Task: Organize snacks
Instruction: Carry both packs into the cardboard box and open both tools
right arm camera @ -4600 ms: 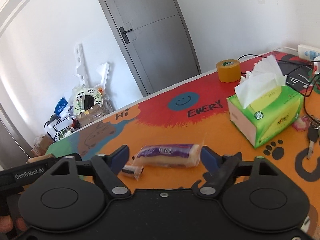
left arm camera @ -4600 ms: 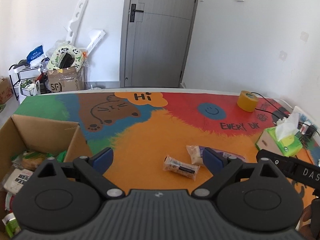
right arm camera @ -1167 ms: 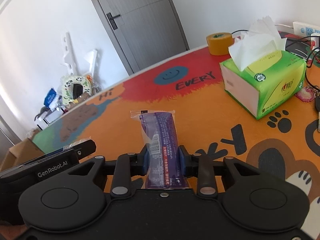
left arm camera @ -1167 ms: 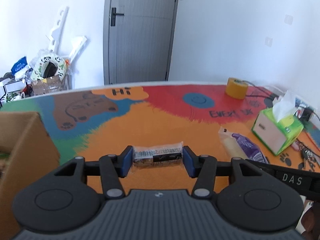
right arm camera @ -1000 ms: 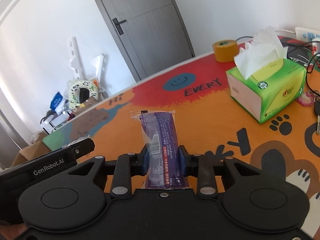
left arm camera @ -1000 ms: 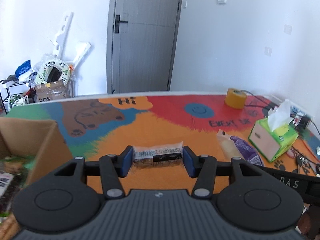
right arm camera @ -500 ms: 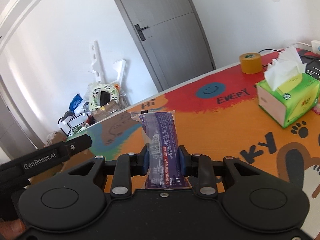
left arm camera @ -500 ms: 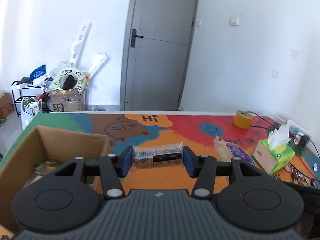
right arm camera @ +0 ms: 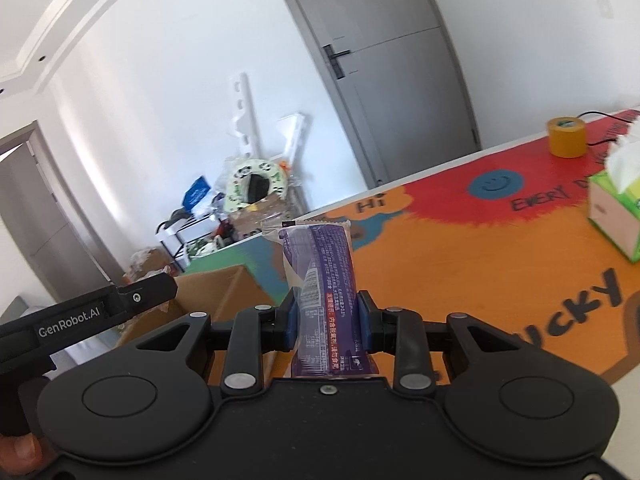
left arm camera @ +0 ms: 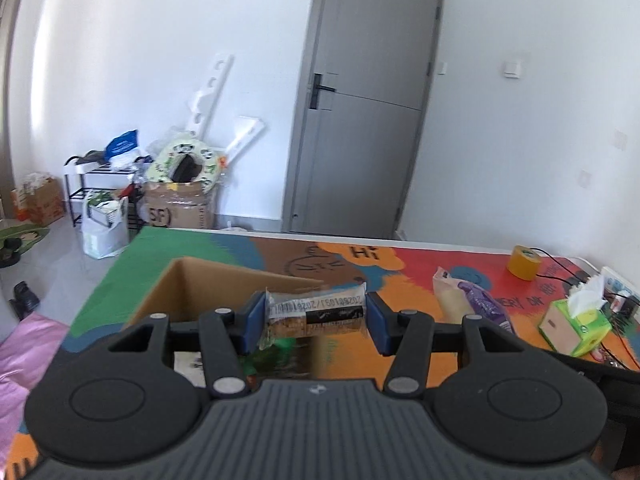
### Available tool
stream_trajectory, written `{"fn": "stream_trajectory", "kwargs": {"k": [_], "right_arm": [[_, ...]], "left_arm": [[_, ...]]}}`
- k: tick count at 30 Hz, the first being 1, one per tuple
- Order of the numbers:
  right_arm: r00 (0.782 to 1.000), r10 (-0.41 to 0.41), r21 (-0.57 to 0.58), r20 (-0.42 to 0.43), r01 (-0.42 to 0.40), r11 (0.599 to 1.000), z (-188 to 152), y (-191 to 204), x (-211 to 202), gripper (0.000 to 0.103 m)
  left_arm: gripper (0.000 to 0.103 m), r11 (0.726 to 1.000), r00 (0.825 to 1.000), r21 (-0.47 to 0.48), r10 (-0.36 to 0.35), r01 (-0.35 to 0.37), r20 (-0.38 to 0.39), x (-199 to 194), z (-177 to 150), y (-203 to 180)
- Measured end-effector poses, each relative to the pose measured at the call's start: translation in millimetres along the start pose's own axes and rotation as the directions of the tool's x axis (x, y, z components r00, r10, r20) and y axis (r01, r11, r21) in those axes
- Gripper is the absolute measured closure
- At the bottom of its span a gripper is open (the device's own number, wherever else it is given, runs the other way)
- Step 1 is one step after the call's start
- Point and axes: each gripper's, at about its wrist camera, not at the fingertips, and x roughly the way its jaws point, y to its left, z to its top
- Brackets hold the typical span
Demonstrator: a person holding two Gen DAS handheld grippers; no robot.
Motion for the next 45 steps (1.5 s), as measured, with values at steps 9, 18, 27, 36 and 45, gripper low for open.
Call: {"fn": "stream_trajectory", "kwargs": {"k": [9, 18, 27, 36, 45], "right_arm": [[0.998, 0.053, -0.039, -0.018, -0.054, 0.998, -2.3, 34.4, 9.9, 0.073], [0.994, 0.099, -0.081, -0.045, -0.103, 0.991, -8.9, 70.0, 18.7, 0.073], [0.993, 0.102, -0.109, -0.064, -0.109, 0.988, -13.3, 93.1, 25.6, 0.073], [0.992, 0.102, -0.126, -0.078, -0.111, 0.986, -19.8, 112.9, 34.7, 0.073], [0.991, 0.115, -0.12, -0.073, -0.124, 0.985, -21.0, 131.5, 44.7, 0.073]], "left_arm": [[0.051, 0.998, 0.998, -0.04, 0.055, -0.056, -0.01, -14.7, -1.7, 40.0], [0.049, 0.994, 0.994, -0.077, 0.07, -0.076, -0.079, -17.0, -11.7, 72.3], [0.028, 0.99, 0.992, -0.115, 0.068, -0.08, -0.103, -22.1, -8.7, 94.2], [0.028, 0.988, 0.994, -0.137, 0.054, -0.067, -0.09, -23.1, -6.7, 111.1], [0.027, 0.985, 0.993, -0.147, 0.074, -0.086, -0.091, -26.9, -6.1, 124.5]]}}
